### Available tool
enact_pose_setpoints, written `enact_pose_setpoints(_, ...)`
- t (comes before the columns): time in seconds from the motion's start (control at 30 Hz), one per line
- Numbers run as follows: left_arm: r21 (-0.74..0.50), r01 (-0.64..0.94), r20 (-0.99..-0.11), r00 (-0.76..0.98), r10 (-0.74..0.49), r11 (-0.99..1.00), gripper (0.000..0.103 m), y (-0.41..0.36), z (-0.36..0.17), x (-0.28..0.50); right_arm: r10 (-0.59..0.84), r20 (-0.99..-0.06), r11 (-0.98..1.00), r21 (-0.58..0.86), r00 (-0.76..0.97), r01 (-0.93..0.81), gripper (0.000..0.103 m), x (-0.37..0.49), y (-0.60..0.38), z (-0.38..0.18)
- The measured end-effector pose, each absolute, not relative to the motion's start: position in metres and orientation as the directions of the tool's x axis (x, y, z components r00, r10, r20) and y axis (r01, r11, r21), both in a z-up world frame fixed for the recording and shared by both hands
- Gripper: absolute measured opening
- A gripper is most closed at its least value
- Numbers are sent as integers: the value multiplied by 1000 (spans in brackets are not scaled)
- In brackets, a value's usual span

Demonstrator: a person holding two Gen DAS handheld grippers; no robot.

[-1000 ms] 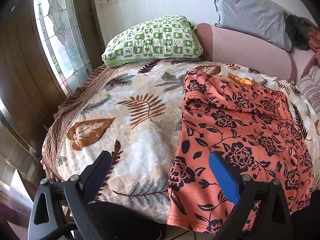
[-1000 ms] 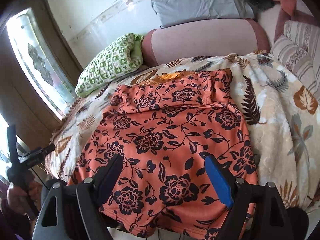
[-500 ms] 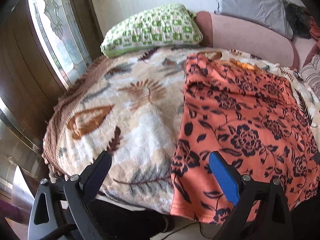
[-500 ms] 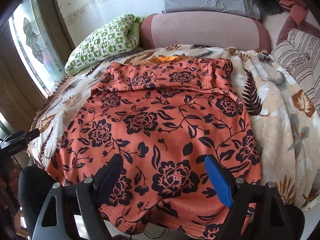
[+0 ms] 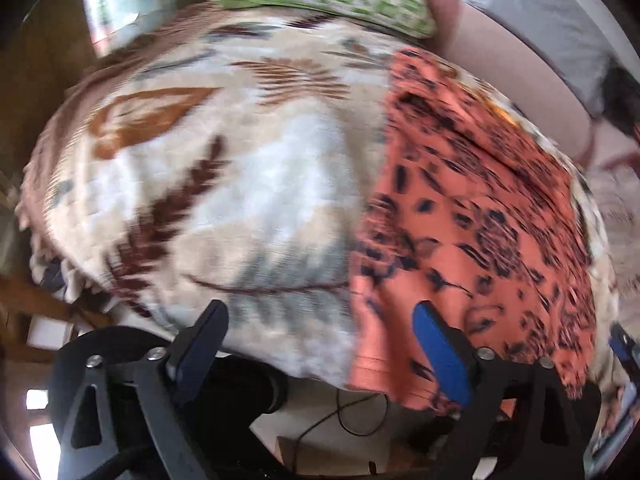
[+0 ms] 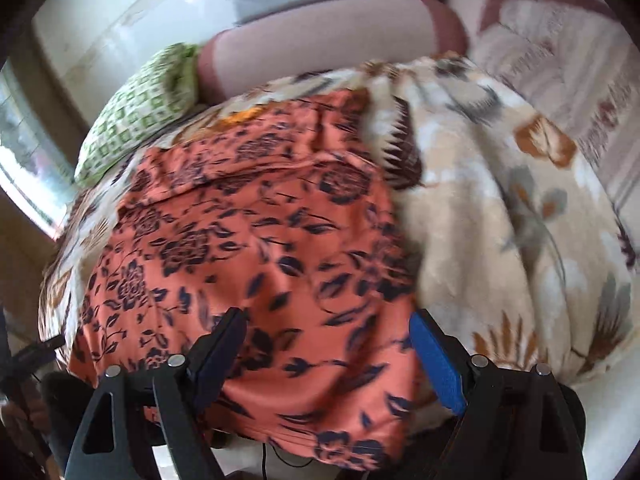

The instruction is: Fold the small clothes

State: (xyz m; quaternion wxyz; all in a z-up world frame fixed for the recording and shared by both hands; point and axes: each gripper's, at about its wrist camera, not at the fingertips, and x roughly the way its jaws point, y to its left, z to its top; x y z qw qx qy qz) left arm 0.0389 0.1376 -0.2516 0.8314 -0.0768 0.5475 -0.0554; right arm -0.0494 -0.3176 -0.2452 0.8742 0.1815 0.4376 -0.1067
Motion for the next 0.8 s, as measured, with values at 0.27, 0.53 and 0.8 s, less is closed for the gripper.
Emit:
enact_pose_setpoints(0.27, -249, 113, -915, 298, -272, 962, 34, 107, -281, 48, 50, -805, 821, 370, 591, 435, 86, -72, -372, -264)
enact_pose_setpoints(0.53, -264, 124, -911, 293, -290, 956, 68, 106, -284, 60, 256, -761, 700, 571, 596, 429, 77, -80, -398, -290)
enact_pose_setpoints(0.8, -229, 175, -914, 299, -273, 958, 31, 104, -286, 61, 302, -843, 741, 502, 446, 446, 72, -67, -367, -319)
